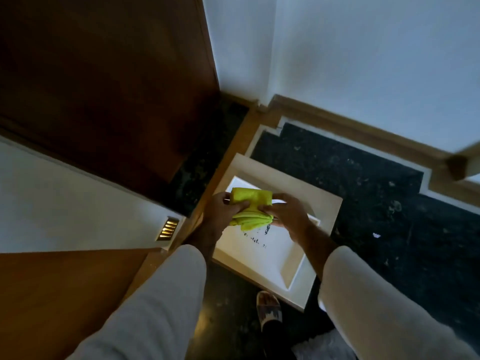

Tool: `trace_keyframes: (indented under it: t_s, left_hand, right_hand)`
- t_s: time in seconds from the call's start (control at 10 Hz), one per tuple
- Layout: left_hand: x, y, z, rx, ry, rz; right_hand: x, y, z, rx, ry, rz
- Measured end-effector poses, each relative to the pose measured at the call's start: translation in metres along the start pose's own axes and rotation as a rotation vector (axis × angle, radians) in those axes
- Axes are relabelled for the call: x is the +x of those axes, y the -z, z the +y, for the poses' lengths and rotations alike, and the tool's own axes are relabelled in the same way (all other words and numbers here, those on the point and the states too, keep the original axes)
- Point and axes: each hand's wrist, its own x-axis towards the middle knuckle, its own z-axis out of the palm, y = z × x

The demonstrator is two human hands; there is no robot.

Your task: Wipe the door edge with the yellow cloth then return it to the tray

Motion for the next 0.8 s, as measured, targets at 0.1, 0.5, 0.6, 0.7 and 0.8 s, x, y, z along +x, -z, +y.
trace_keyframes:
  t_s: [0.1, 0.5, 0.6, 0.7, 0.8]
  left_hand:
    - [0.029, -0.018, -0.041, 0.156, -0.023, 0.097]
    - [0.099, -0.061, -0.15, 0.353, -0.006, 0.144]
    - [0.096, -0.062, -0.148, 0.422, -0.064, 0.191]
    - [0.088, -0.066, -0.132, 0.633, -0.14, 0.144]
    - [0.076, -0.055, -0.107, 0.749, -0.188, 0.148]
  right_hand:
    - [0.021, -0.012, 0.035, -0.085, 0.052, 0.163]
    - [0.084, -0.032, 0.138, -0.729, 0.304, 0.281]
    - [0.086, -0.033, 0.135, -0.904, 0.31, 0.323]
    - [0.079, -0.036, 0.125, -1.13, 0.375, 0.294]
    - [0.071, -0.039, 0.095, -1.231, 0.512, 0.302]
